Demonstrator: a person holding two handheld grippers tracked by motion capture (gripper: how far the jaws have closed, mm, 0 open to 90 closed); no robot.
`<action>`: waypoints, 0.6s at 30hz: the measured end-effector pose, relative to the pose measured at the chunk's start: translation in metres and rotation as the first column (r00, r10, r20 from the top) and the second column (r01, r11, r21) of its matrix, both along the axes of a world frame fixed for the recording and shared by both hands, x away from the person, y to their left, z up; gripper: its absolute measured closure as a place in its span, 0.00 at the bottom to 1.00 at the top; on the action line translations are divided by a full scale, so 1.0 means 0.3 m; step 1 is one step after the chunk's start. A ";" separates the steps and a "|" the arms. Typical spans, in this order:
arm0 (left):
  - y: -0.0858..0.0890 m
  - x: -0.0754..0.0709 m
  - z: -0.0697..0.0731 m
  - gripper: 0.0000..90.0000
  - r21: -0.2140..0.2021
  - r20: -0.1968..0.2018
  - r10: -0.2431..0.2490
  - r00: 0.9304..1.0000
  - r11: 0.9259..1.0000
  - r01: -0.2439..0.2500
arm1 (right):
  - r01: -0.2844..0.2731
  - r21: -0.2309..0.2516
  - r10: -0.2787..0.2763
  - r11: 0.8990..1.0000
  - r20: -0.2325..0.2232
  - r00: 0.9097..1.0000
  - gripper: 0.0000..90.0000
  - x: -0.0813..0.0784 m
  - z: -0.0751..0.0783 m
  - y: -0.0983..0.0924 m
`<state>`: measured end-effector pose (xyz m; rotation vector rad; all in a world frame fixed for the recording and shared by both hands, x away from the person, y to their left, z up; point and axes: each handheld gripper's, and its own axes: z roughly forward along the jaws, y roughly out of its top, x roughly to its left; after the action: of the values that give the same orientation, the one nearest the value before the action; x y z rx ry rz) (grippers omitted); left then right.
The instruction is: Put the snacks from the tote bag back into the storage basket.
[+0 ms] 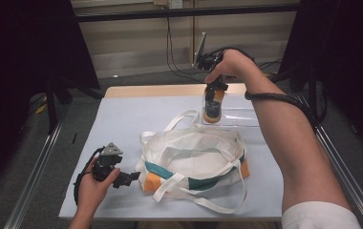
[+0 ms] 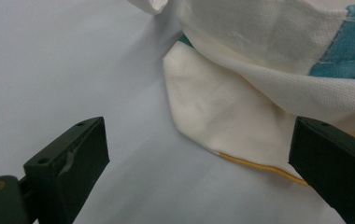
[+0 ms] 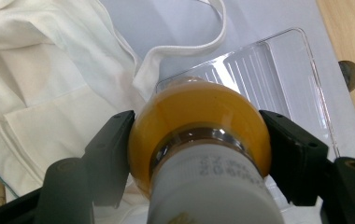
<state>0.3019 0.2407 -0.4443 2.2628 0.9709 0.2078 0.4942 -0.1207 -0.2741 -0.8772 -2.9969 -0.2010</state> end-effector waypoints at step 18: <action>0.003 0.001 -0.004 0.05 0.003 0.004 0.013 1.000 1.000 -0.013 | -0.021 -0.015 0.020 1.000 -0.014 1.000 0.34 0.025 -0.069 0.008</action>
<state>0.3021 0.2417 -0.4456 2.2580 0.9843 0.2191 0.5018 -0.1184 -0.2948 -0.8453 -2.9972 -0.1708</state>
